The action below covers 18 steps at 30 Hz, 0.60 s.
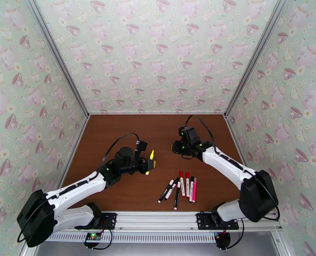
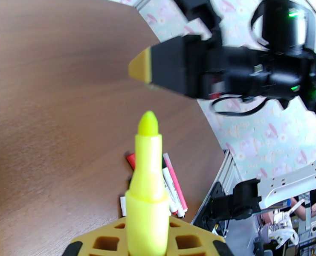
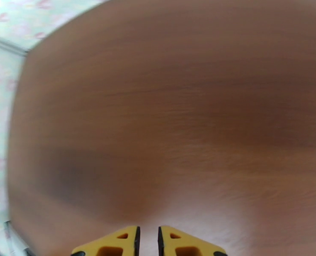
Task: Open the pen caps
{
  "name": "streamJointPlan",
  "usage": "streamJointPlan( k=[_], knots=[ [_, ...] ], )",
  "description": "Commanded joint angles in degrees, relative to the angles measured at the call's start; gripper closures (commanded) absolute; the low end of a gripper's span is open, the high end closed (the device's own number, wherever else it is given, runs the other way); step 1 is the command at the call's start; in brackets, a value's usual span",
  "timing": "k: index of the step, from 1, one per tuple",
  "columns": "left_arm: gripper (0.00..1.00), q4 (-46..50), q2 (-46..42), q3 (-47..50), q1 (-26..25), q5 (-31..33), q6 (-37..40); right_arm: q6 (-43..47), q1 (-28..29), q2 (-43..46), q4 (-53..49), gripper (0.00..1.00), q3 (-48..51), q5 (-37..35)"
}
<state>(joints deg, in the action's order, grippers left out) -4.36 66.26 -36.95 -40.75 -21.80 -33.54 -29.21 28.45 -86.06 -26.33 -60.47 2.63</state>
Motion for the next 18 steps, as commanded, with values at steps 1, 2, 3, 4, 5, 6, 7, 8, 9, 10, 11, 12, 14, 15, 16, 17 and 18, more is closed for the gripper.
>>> streamJointPlan(
  k=[1, 2, 3, 4, 5, 6, 7, 8, 9, 10, 11, 12, 14, 15, 16, 17, 18],
  knots=[
    [0.92, -1.4, -2.7, 1.2, 1.2, -0.7, -0.7, 2.8, 0.4, -3.6, 1.6, 0.90, -2.1, -7.7],
    [0.92, -1.4, -3.1, 1.5, 1.4, -0.4, -0.6, 3.0, 0.4, -4.9, 1.7, 0.90, -2.6, -8.4],
    [0.92, -1.1, -3.4, 1.6, 1.7, -0.2, -0.6, 3.2, 0.4, -6.0, 2.2, 0.90, -2.9, -8.8],
    [0.92, -0.7, -3.6, 1.8, 1.7, 0.0, -0.5, 3.5, 0.4, -7.0, 3.5, 0.90, -3.0, -9.0],
    [0.92, -0.4, -3.7, 1.8, 1.9, 0.2, -0.3, 3.7, 0.3, -8.1, 4.4, 0.90, -3.1, -9.5],
    [0.92, -0.1, -3.8, 1.7, 1.9, 0.4, -0.2, 4.0, 0.4, -9.1, 5.0, 0.90, -3.4, -10.0],
    [0.92, 0.2, -3.7, 1.7, 2.0, 0.6, -0.3, 4.1, 0.4, -10.3, 5.5, 0.90, -3.7, -10.4],
    [0.92, 0.4, -3.5, 1.6, 2.0, 0.7, -0.3, 4.2, 0.3, -11.4, 6.0, 0.89, -3.8, -10.8],
    [0.92, 0.5, -3.5, 1.5, 2.0, 1.0, -0.4, 4.4, 0.3, -12.0, 6.4, 0.89, -3.9, -11.1],
    [0.92, 0.4, -3.5, 1.5, 2.0, 1.1, -0.5, 4.4, 0.4, -12.9, 6.7, 0.89, -3.9, -11.2],
    [0.92, 0.2, -3.4, 1.5, 2.0, 1.1, -0.5, 4.5, 0.3, -13.4, 7.2, 0.88, -3.8, -11.3],
    [0.91, 0.2, -3.3, 1.4, 2.1, 1.2, -0.6, 4.6, 0.4, -13.9, 7.5, 0.88, -3.7, -11.3],
    [0.91, 0.6, -3.0, 1.3, 2.0, 1.7, -0.2, 4.6, 0.4, -14.9, 7.9, 0.87, -3.4, -11.7],
    [0.91, 0.8, -2.7, 1.2, 2.1, 1.7, -0.2, 4.7, 0.4, -15.3, 8.0, 0.86, -3.3, -11.7],
    [0.91, 0.9, -2.4, 1.2, 2.1, 1.8, -0.1, 4.8, 0.4, -15.6, 8.3, 0.86, -3.1, -11.8],
    [0.91, 1.0, -2.0, 1.1, 2.0, 1.7, -0.2, 4.9, 0.4, -15.9, 8.5, 0.86, -2.8, -11.8],
    [0.91, 0.9, -1.8, 1.0, 2.0, 1.5, -0.2, 5.0, 0.4, -16.2, 8.6, 0.85, -2.6, -11.9]
  ],
)
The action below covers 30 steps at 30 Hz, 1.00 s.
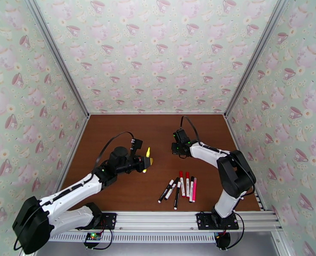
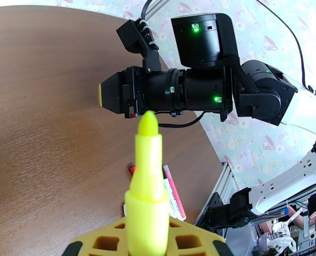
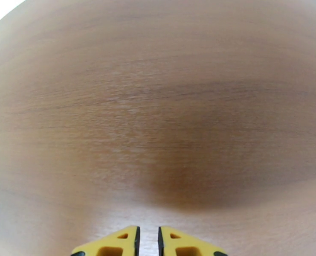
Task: Open the pen caps
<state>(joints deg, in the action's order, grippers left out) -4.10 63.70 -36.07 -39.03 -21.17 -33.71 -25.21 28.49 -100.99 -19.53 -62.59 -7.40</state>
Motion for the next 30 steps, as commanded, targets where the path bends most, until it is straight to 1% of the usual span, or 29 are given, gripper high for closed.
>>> streamJointPlan(
  k=[1, 5, 18, 30],
  knots=[
    [0.91, 0.3, 1.1, 0.1, 0.3, 0.7, -0.3, 1.1, 0.3, -1.6, 1.9, 0.85, -0.2, -1.9],
    [0.91, -1.1, 2.1, -0.2, 0.3, -0.3, -1.2, 1.6, 0.3, -2.4, 2.3, 0.84, 0.8, -2.7],
    [0.91, -1.0, 5.3, -0.4, 0.3, -0.5, -0.7, 1.5, 0.3, -5.2, 3.4, 0.82, 0.8, -1.7],
    [0.91, -0.5, 5.8, -0.5, 0.3, -0.2, -0.6, 2.1, 0.7, -6.3, 2.8, 0.72, 0.6, -2.5]
  ],
)
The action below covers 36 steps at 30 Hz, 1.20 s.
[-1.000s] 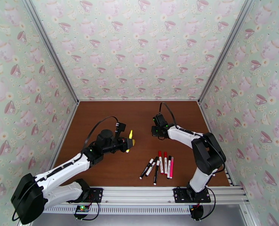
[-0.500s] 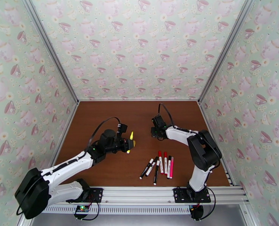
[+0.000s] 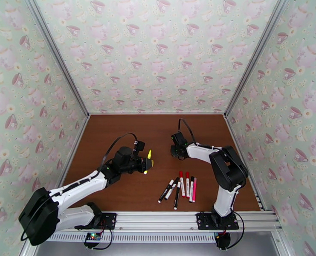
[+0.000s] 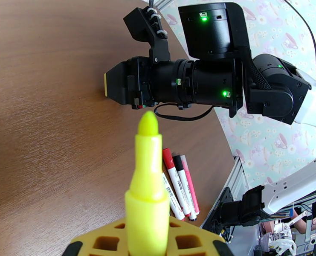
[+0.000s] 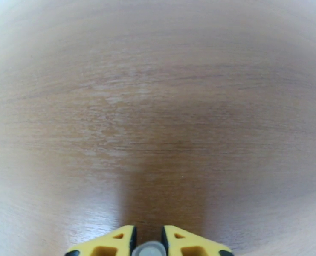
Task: Open the pen caps
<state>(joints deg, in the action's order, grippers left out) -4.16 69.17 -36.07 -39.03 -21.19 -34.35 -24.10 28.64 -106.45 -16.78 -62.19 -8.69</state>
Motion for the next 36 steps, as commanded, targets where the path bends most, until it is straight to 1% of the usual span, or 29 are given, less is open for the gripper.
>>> streamJointPlan(
  k=[1, 10, 18, 21, 24, 27, 29, 34, 36],
  knots=[
    [0.91, -0.4, 0.4, -0.5, 0.3, -0.2, 0.1, 1.0, 0.6, -0.9, 0.1, 0.72, 0.2, -1.3],
    [0.91, 0.4, 0.0, -0.5, 0.3, 0.4, 0.3, 0.9, 1.1, -0.5, -0.7, 0.68, -0.3, -1.4],
    [0.91, 3.5, 0.1, -1.6, 0.4, 2.0, 1.9, 0.2, 1.8, 3.0, -1.9, 0.64, 0.4, -1.6],
    [0.91, 6.3, 0.1, -2.6, 0.6, 4.3, 3.2, -0.3, 2.2, 6.1, -2.3, 0.61, 1.5, -2.0],
    [0.91, 13.2, 1.7, -5.3, 1.2, 9.9, 5.4, -0.7, 2.6, 9.4, -2.6, 0.58, 2.8, -1.6],
    [0.91, 17.4, 4.2, -7.4, 2.0, 13.4, 7.3, -1.1, 3.4, 12.7, -2.5, 0.50, 4.3, -0.1],
    [0.91, 19.5, 6.4, -9.0, 3.1, 15.8, 8.0, -1.4, 4.1, 14.9, -2.0, 0.41, 5.3, 1.5],
    [0.90, 24.2, 12.0, -13.3, 4.3, 22.8, 8.5, -2.2, 4.8, 20.1, 0.1, 0.17, 8.0, 8.1],
    [0.90, 25.3, 14.1, -14.8, 4.8, 24.6, 9.1, -2.4, 4.8, 22.2, 1.3, 0.06, 9.3, 9.9]
  ],
)
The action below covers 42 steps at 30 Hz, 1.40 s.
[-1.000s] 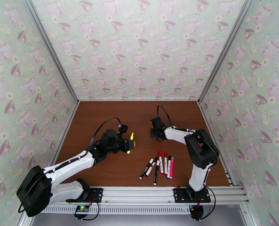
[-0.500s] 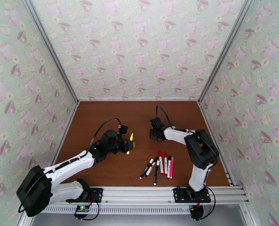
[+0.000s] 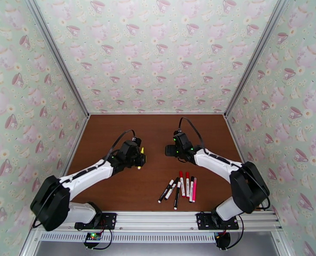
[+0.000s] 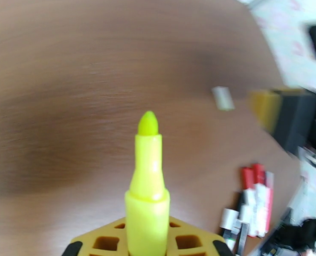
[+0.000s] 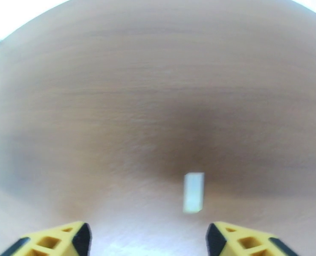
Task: Open the pen caps
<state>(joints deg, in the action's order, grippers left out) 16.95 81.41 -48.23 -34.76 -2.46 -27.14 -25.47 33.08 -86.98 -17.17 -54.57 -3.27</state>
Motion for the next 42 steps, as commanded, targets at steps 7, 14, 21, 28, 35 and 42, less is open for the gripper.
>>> streamJointPlan(
  k=[7, 14, 21, 28, 35, 42],
  knots=[
    [0.90, 6.5, 9.5, -7.3, 3.3, 9.4, 5.2, -0.5, 0.4, 8.0, 4.1, 0.00, 4.4, 9.7],
    [0.88, 5.2, 15.8, -10.2, 7.8, 7.1, 6.6, -0.1, 0.4, 9.0, 3.7, 0.00, 4.8, 9.3],
    [0.87, 2.8, 19.8, -10.4, 11.2, 1.3, 8.0, -0.7, 0.4, 9.0, 3.9, 0.00, 6.1, 8.4],
    [0.83, 2.3, 21.9, -11.0, 13.5, -0.7, 8.6, -0.9, 0.4, 9.0, 3.8, 0.00, 6.6, 7.9],
    [0.78, 2.4, 22.2, -10.8, 13.9, 0.4, 8.9, -1.1, 0.4, 8.6, 3.6, 0.00, 6.7, 8.0],
    [0.72, 3.0, 21.9, -10.1, 13.9, 3.4, 8.8, -1.3, 0.4, 8.8, 3.6, 0.00, 7.0, 8.0]
  ],
)
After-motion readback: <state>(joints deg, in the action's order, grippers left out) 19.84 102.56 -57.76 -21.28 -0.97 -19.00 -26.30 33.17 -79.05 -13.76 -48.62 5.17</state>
